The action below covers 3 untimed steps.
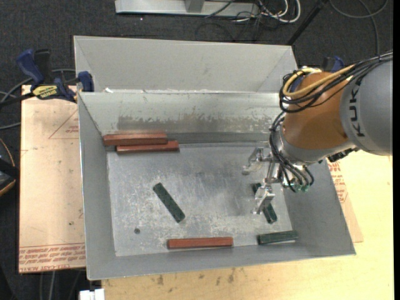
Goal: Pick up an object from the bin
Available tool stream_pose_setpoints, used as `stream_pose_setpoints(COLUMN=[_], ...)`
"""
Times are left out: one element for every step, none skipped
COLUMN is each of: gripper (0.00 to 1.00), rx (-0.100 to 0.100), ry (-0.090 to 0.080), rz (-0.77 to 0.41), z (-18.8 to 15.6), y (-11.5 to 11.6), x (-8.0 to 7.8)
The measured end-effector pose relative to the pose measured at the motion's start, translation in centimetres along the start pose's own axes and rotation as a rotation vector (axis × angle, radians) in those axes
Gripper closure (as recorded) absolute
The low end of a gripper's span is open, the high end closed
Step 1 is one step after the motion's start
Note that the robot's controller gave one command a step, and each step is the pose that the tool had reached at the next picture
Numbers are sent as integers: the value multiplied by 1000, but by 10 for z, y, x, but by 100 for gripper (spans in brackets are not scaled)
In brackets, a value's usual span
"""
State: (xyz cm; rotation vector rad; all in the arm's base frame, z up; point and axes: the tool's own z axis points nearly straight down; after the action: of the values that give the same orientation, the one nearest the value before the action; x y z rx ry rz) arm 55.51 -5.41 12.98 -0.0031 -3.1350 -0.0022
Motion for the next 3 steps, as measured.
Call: stream_pose_setpoints(gripper=[0,0,0], rx=[1,-1,0], ry=[-7,-9,-6], rz=[-2,163,201], z=[-4,18,22], y=[0,-32,-38], x=[-2,4,31])
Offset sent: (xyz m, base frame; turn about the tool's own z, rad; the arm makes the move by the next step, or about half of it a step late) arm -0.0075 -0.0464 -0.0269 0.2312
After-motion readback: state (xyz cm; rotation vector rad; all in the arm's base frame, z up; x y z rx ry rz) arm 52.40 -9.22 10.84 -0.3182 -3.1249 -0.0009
